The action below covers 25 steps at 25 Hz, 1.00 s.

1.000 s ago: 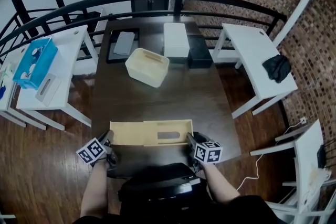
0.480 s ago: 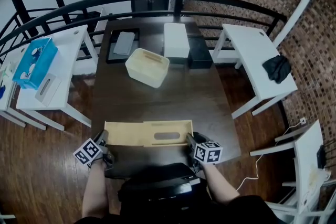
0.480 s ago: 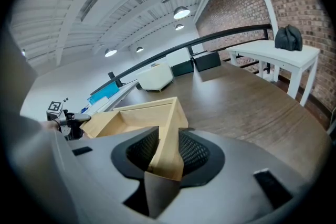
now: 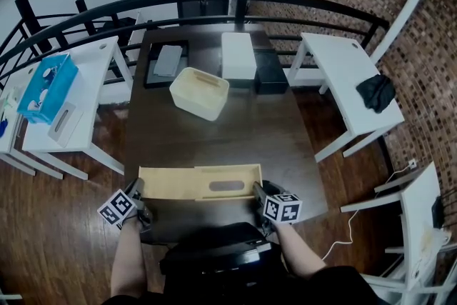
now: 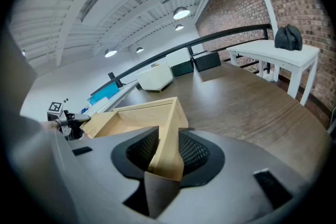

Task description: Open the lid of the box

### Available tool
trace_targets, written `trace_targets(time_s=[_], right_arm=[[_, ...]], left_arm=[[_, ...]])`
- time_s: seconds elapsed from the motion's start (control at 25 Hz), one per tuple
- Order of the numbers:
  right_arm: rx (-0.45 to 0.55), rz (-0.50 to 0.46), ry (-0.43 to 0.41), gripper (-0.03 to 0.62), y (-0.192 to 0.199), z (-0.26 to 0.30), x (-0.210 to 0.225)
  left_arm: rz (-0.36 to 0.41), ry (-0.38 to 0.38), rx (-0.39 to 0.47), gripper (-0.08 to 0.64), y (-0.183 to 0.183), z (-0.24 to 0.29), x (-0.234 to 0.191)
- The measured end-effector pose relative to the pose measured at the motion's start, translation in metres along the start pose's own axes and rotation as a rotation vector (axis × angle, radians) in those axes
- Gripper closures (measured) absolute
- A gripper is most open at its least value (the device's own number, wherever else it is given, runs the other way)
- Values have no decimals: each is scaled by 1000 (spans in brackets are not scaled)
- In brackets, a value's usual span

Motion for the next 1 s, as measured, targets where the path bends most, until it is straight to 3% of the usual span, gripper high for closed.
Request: trace_targets(time_s=[0.16,0.24,0.52,0.64,0.8,0.92,1.0], right_arm=[[0,-12,8,471,0,0,0],[5,-19,1,471,0,1,0],[57,-13,14,468,-13,-11,5],[141,-3,29,465,-35,-37,13],[289,0,42,465,-72,-83,20],[427,-42,73,467,-98,-118,19],[522,-74,121,539,-111,-141,18]], left_arm=[[-8,-4,18,495,-2,1,-2],[-22,2,23,404,-3,2,-3],[24,-32,71,400,-16,-9,-10],[33,-16,155,400,-38,-27,-12],[67,84,324,404,-68,-61,6],[87,137,400,464,-78,-79,23],[108,181,434,503,-80,-91,42]])
Point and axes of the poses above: the fingertips, and each gripper's own axes: z forward along the fingers, x to its right, y out of its underside, the point moved 3 cm from there along -z, backward along the fingers, and after that the axes turned 8 degrees about -y, right-handed, at the moved point
